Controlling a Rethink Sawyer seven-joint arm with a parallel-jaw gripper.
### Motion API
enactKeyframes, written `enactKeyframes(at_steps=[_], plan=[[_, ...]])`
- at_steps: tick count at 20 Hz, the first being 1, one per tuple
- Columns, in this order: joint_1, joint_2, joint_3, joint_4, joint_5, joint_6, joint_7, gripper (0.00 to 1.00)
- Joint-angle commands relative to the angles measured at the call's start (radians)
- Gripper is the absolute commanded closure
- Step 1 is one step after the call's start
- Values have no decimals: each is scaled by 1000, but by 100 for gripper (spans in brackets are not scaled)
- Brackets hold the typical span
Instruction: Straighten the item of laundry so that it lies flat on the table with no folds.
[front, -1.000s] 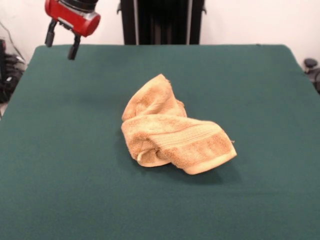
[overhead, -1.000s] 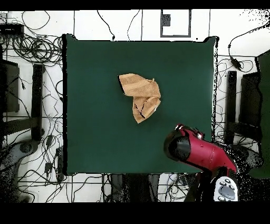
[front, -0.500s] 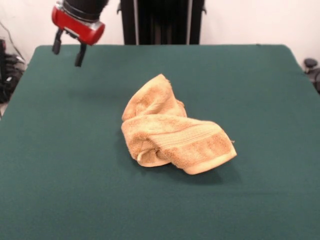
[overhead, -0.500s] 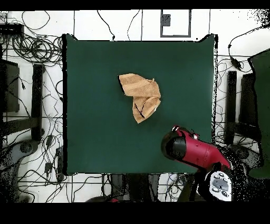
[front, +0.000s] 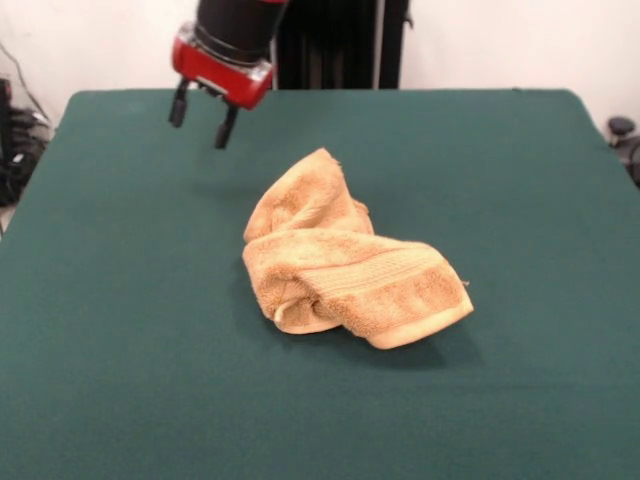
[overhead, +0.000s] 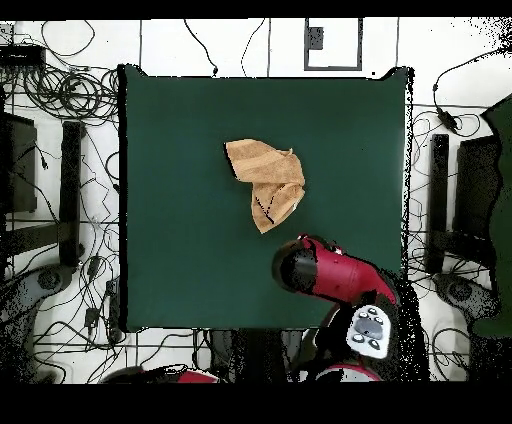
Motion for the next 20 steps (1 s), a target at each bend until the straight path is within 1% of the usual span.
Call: enactKeyframes(at_steps=[1,2,8,13,17,20], plan=[[90,16,34,29,113,145,265,0],[109,15,28,30,124,155,273,0],[164,5,-12,56,174,177,304,0],[217,-42,-42,118,210,185,327,0],[264,-54,-76,124,245,219,336,0],[291,-46,-89,126,269,217,342,0]])
